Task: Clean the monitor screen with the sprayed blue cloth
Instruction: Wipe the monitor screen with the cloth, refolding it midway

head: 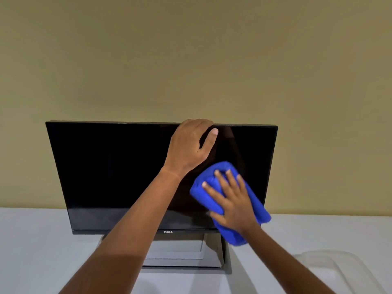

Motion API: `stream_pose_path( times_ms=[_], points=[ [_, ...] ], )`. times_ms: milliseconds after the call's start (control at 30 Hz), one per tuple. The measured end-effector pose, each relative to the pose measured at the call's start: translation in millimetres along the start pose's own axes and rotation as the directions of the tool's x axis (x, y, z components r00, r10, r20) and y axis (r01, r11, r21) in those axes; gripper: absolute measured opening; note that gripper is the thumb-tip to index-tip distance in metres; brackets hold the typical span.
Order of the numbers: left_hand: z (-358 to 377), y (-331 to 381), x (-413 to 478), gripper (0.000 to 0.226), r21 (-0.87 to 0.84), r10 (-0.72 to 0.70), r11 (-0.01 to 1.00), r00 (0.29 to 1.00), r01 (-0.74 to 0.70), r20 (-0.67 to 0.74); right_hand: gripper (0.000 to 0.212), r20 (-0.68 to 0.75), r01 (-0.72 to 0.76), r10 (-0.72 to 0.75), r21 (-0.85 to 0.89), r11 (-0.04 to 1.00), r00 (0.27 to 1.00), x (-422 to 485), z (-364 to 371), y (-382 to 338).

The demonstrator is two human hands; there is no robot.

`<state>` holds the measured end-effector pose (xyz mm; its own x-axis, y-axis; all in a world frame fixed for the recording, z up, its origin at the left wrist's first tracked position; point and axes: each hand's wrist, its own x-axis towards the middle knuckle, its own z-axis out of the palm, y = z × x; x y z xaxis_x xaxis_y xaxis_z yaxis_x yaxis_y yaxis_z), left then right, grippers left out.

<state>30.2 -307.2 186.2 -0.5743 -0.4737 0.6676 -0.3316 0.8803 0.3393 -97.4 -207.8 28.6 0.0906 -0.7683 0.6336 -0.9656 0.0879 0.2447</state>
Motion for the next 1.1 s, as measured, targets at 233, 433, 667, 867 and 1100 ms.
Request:
stream_pose_path(
  times_ms=[233,433,667,867,1100],
  points=[
    [1.4,5.4,-1.8,0.06,0.011,-0.021,1.0,1.0,0.021,-0.006,0.072,0.337,0.376,-0.335,-0.061,0.925,0.88,-71.8,29.8,-21.5],
    [-3.5,3.9,0.5,0.045,-0.024,-0.053,0.998,0.999,0.052,-0.013,0.064,0.187,0.39,-0.364,-0.127,0.912,0.912,-34.1,-0.3,32.6],
    [-2.1,3.2,2.1,0.048,-0.033,-0.07,0.997,0.997,0.07,0.01,0.062,-0.18,-0.082,0.066,-0.081,0.993,0.981,53.3,-57.5,94.9],
    [0.7,3.1,2.2,0.056,-0.042,-0.063,0.997,0.998,0.063,0.009,0.066,-0.266,-0.449,0.52,0.286,0.847,0.811,45.4,-42.4,59.0],
    [0.2,2.9,3.5,0.052,-0.045,-0.072,0.996,0.997,0.073,0.024,0.072,-0.051,-0.701,0.827,0.503,0.506,0.56,-6.9,-7.9,1.0]
  ],
)
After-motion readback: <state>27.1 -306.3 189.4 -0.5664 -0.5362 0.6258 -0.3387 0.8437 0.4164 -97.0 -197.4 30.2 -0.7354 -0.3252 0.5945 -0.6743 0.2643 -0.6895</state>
